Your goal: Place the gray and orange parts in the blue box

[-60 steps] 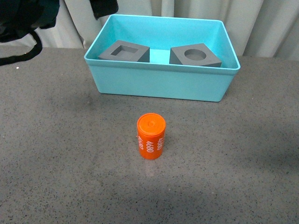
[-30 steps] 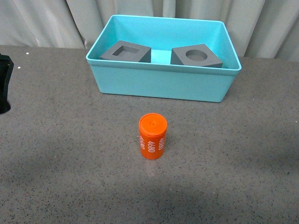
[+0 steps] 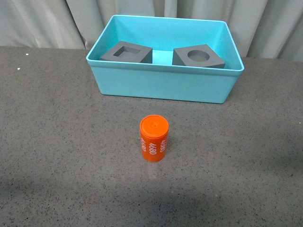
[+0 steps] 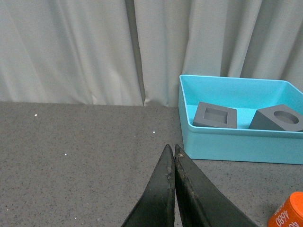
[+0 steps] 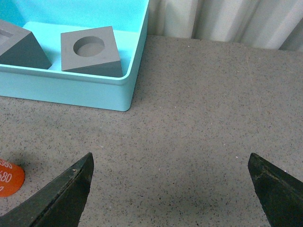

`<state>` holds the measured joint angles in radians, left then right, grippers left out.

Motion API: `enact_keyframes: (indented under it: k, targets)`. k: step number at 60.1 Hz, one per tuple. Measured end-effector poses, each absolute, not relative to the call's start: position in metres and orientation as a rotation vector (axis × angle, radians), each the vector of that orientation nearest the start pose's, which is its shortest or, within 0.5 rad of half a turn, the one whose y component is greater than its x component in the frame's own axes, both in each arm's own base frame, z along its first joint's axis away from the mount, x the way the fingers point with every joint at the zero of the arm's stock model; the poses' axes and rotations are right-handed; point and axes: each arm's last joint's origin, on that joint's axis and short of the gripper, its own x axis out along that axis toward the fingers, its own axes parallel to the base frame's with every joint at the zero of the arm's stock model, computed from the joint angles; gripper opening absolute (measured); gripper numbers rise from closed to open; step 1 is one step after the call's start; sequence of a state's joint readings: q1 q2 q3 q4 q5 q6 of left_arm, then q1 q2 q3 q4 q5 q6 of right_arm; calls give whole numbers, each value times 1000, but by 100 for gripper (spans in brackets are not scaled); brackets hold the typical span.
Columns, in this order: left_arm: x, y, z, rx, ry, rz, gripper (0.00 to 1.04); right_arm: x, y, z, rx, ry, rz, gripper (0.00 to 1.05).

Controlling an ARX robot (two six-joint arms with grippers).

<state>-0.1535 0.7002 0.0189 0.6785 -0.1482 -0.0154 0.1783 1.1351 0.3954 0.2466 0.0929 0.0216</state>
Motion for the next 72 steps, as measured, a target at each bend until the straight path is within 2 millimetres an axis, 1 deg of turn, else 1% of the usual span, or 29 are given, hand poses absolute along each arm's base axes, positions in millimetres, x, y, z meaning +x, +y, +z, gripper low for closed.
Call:
enact_keyframes:
  k: [12, 14, 18, 44, 72]
  targets:
    - [134, -11, 170, -10, -8, -9, 4, 212, 36, 176, -46, 490, 78, 95]
    - [132, -7, 170, -8, -10, -30, 4, 212, 36, 176, -46, 490, 78, 95]
    - [128, 0, 171, -8, -15, 6, 4, 212, 36, 176, -46, 490, 78, 95]
    - [116, 0, 173, -7, -22, -2, 4, 212, 36, 176, -46, 490, 78, 95]
    - [107, 0, 172, -7, -22, -2, 4, 212, 36, 176, -46, 490, 78, 95]
